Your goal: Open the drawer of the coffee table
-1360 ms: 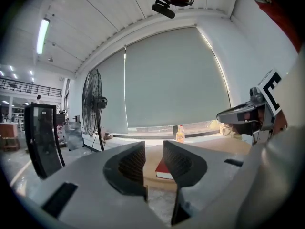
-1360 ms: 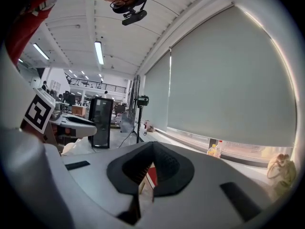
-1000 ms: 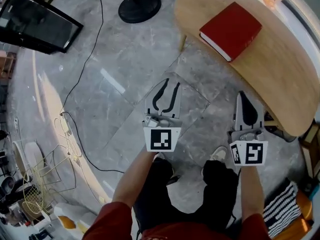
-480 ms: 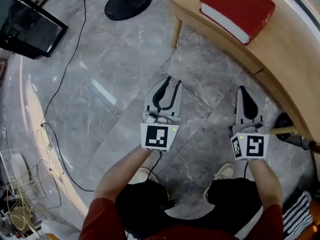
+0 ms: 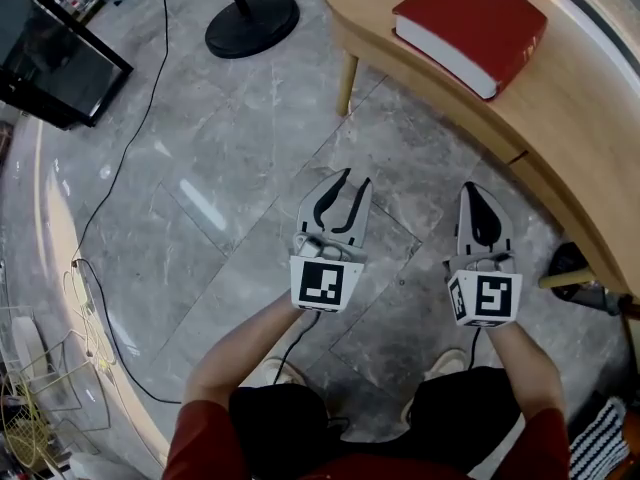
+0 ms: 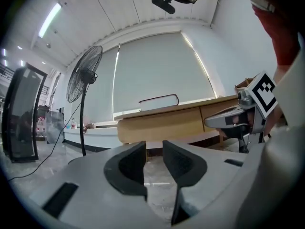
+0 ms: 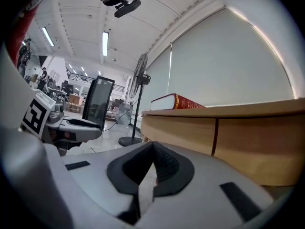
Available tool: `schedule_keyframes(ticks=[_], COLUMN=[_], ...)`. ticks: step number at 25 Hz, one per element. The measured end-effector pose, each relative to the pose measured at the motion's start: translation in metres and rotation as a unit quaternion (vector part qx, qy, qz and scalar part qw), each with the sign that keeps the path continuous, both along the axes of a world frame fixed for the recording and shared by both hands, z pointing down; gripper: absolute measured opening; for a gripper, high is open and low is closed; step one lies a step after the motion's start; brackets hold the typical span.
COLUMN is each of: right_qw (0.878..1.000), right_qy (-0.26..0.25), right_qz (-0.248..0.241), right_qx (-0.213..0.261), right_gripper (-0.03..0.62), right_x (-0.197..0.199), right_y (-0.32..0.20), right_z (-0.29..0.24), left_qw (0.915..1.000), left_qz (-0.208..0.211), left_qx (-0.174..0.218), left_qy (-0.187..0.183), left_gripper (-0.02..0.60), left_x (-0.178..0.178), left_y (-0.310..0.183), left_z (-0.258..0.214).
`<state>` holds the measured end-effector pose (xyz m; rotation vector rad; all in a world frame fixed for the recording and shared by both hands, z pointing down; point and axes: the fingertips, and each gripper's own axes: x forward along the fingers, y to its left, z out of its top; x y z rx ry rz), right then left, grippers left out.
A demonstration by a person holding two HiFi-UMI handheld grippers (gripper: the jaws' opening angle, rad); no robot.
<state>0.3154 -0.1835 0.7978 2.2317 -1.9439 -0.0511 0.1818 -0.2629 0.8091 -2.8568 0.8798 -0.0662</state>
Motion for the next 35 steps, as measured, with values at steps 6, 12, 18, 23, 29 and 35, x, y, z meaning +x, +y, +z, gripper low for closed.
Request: schedule_keyframes(ticks=[6,12,18,23,29,35], right_qw=[1.000,1.000,1.000,1.000,0.999,0.999], right_qy=[-0.007,-0.013,-0.015,-0.020,-0.026,-0.034], right_qz=[0.007,0.010,0.000,-0.002,-0.008,-0.005], right_qx=[-0.002,0.003,0.008,0.014,0.018,0.023], right_gripper=[-0.005,-0.005,-0.005,-0.005,-0.005,-0.005], right_x=[0.011,0.017,0.012,0.012,0.010,0.015], right_y=[0.000,-0.001,-0.001,0.000,-0.001,0.000], right_z=[0.007,0.006,0.003,-0.002,-0.004,-0.008], left_qw=[1.0000,1.0000,0.9988,0.9941,0.9609,0.9000], left_qz=[0.002,0.005,0.008,0.019,0.067,0.091], left_qx=[-0.002,-0.002,-0.048,-0.103,-0.247,-0.365], left_qy=[0.002,-0.003,0.009,0.028,0.106,0.220], left_gripper=[0.110,0.110,0.110,0.110,0.110,0.110], left_x=[0.009,0.015,0.025,0.043,0.077,0.113], left_y=[-0.004,-0.002,-0.003,-0.008,-0.021,-0.047], left_z=[0.006,0.009,0.017,0.025,0.037,0.037])
